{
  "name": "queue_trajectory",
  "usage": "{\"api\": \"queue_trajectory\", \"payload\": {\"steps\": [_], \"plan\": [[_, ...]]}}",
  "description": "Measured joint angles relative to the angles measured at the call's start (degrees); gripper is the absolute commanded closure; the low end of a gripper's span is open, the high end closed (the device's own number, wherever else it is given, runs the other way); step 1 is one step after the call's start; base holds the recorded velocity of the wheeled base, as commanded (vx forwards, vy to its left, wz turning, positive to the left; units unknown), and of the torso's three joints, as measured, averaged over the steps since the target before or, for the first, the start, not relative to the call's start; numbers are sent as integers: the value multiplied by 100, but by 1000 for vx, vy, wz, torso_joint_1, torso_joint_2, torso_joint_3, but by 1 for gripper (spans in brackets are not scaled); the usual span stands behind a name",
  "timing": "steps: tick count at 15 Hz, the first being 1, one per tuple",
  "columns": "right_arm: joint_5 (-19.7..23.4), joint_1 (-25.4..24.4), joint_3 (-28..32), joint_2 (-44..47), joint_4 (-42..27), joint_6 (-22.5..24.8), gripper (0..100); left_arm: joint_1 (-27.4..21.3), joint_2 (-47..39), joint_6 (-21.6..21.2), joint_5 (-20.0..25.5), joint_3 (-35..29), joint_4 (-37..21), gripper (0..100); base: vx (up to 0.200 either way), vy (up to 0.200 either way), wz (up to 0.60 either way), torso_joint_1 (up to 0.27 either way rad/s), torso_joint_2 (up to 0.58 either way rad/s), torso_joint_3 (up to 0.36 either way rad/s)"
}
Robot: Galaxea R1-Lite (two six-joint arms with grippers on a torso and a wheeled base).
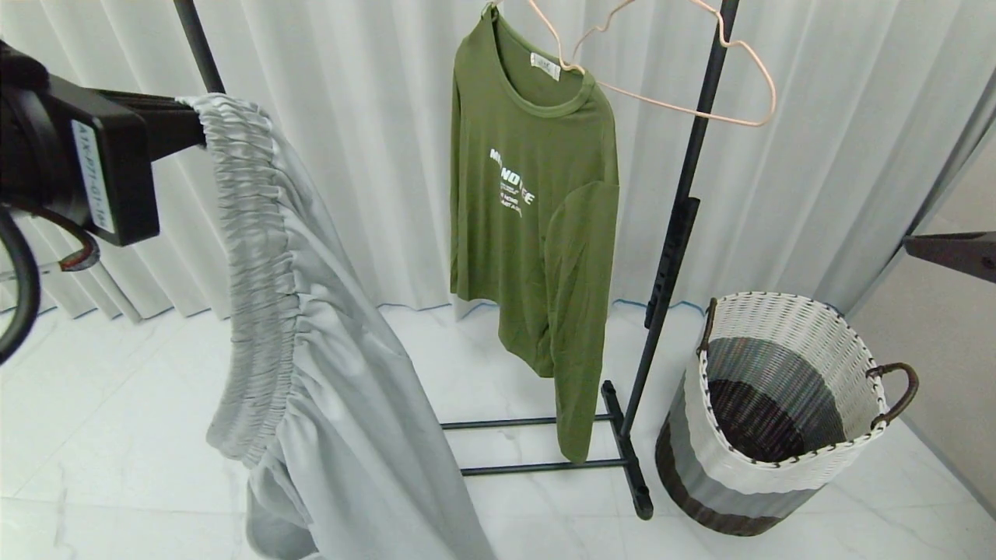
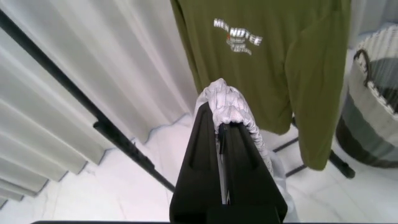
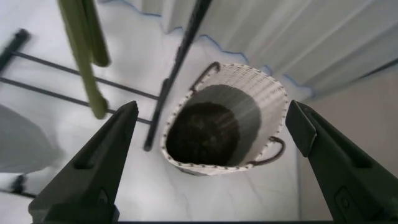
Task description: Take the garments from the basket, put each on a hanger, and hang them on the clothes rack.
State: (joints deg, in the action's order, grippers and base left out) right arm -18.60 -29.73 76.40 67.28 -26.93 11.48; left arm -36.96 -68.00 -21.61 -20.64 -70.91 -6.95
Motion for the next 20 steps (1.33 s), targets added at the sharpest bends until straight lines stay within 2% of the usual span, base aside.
{"api": "queue_trajectory", "payload": {"steps": [5,7,9,13,16,20], "plan": [[355,-4,-18,13,118,-199,0,-5,37,-2,1,93,9,100,0,0,0,176,-513,-292],[377,-4,-20,44,128,-223,0,-2,45,-22,0,171,15,100,0,0,0,188,-471,-288],[383,-4,-20,96,217,-267,0,-5,63,-266,1,226,15,100,0,0,0,203,-481,-278],[355,71,-30,204,372,-271,0,11,83,-269,1,252,26,100,0,0,0,204,-491,-278],[322,293,-55,223,452,-169,0,87,100,-272,1,265,30,100,0,0,0,147,-341,-191],[322,702,-276,166,618,234,0,150,140,-288,1,302,26,100,0,0,0,17,-39,-22]]}}
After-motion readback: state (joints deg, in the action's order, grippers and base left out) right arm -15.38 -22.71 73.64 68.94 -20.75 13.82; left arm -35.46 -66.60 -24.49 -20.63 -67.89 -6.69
